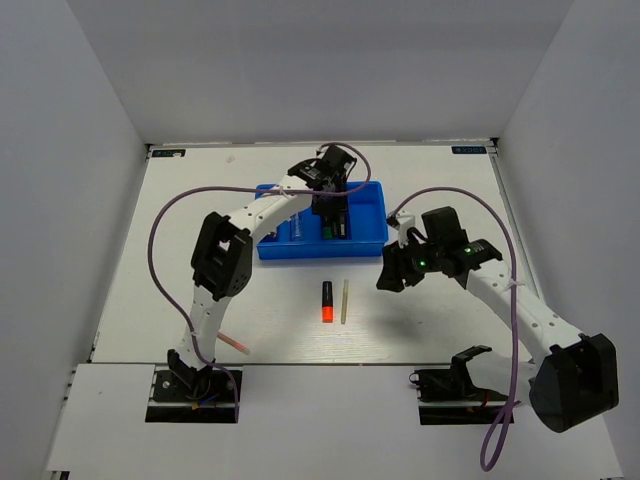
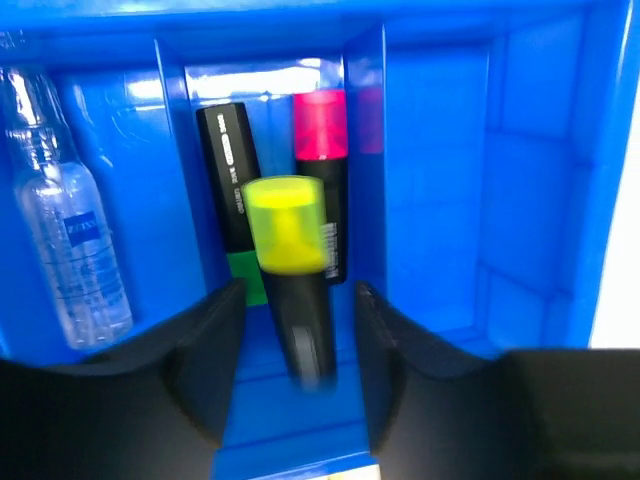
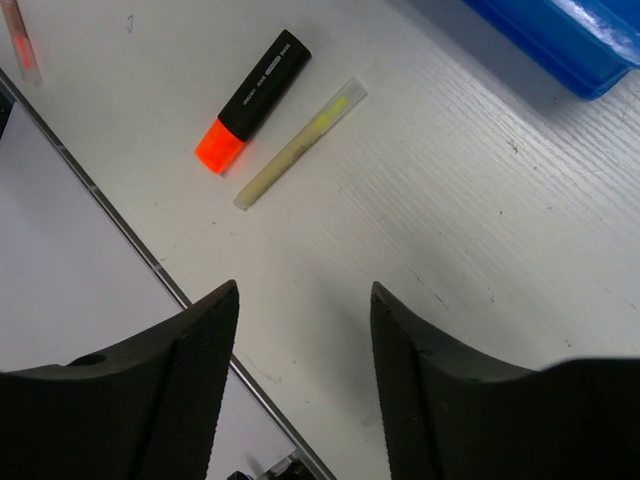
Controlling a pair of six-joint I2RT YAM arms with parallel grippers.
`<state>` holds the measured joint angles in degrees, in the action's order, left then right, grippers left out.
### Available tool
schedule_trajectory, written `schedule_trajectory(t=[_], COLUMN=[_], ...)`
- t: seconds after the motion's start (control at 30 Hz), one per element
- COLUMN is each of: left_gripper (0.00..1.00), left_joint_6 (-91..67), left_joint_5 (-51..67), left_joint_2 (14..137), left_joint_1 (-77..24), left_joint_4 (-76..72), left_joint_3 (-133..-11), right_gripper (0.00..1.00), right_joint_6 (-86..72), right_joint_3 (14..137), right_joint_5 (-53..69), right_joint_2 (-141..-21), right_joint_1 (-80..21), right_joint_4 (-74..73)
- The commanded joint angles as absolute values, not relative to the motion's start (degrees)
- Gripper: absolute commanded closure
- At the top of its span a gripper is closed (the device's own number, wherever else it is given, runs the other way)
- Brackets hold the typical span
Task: Sort the stationery into containers
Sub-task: Place the stationery in the storage box, then pick up the stationery from the center of the board.
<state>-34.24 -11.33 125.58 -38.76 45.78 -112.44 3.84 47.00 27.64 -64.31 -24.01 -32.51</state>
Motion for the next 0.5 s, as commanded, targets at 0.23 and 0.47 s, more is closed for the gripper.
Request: schedule_trajectory(t=[0.23, 0.47], left_gripper=[0.44, 0.72], left_joint_6=[-33.4, -31.8], left_joint_5=[-6.9, -19.8], left_joint_2=[117.0, 88.4], left_joint_1=[-38.1, -41.8], left_joint_4=[43.0, 42.4], left_joint_3=[-109.8, -86.0], right_gripper=[0.57, 0.72], right_joint_6=[2.0, -2.6], right_joint_3=[48.6, 56.2], right_joint_5=[33.9, 27.8], right_joint_2=[-70.6, -80.8], right_joint_1=[-25.4, -35.8], right_joint_4=[-30.1, -28.7])
